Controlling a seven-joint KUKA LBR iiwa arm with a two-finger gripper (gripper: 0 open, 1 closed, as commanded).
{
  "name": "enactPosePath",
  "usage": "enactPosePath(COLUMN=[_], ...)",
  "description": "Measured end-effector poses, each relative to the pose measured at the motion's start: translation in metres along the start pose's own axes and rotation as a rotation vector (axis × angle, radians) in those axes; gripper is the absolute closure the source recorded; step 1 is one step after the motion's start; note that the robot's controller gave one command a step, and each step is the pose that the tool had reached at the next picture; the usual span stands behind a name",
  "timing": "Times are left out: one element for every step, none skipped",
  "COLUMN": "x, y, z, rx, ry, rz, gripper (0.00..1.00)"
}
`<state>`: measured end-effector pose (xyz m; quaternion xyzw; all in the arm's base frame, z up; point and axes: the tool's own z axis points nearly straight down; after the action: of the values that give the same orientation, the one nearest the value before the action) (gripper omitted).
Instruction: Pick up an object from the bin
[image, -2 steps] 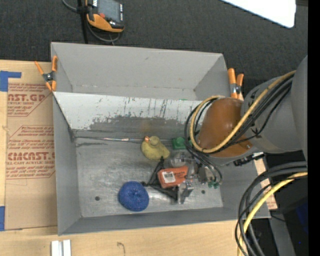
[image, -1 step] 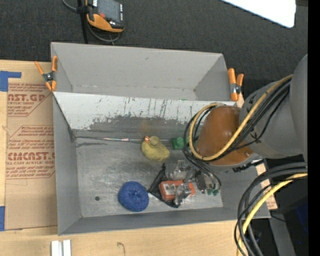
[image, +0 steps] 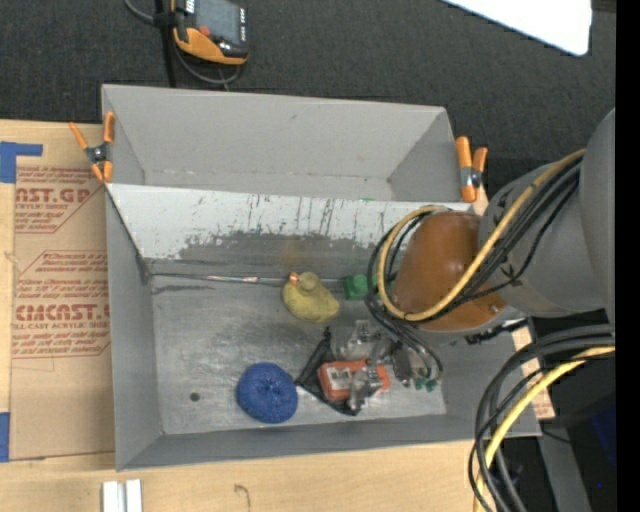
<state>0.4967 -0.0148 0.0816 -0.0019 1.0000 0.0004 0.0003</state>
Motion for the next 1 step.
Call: enactPosePath(x=[0.0003], y=[-0.0008], z=[-0.0603], rx=[0.001], ry=[0.007], rz=[-0.035], gripper=[1.00])
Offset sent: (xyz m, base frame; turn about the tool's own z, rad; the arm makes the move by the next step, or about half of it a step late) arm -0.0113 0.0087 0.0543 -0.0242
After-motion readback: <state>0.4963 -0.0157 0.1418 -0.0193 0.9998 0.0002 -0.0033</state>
